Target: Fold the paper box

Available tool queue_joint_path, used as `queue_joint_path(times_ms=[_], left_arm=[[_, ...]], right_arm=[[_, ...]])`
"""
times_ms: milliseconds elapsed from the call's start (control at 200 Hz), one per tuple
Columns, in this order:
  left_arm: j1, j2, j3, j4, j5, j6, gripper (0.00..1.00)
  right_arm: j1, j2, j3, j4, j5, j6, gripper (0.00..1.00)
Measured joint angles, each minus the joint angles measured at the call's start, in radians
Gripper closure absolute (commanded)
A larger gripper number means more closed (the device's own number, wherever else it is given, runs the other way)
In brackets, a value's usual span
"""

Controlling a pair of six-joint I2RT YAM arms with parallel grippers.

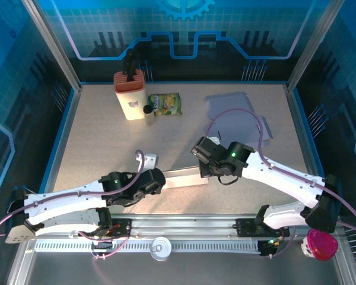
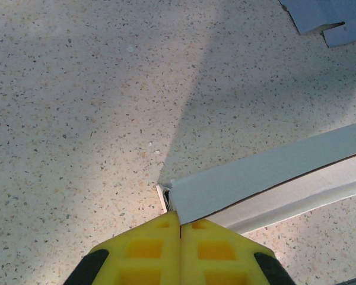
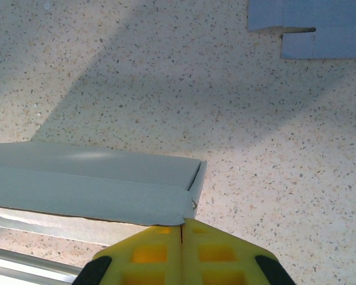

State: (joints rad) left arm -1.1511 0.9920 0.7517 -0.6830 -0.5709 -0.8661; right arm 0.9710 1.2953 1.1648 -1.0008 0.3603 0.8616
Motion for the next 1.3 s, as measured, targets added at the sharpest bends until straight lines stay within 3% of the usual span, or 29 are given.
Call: queue_joint_path(times_ms=[1296], left_arm=[[0.000, 0.002, 0.005, 0.002, 0.011, 0.000, 1.00]], right_arm=[[-0.102, -0.014, -0.047, 0.080, -0.137, 0.082, 1.00]])
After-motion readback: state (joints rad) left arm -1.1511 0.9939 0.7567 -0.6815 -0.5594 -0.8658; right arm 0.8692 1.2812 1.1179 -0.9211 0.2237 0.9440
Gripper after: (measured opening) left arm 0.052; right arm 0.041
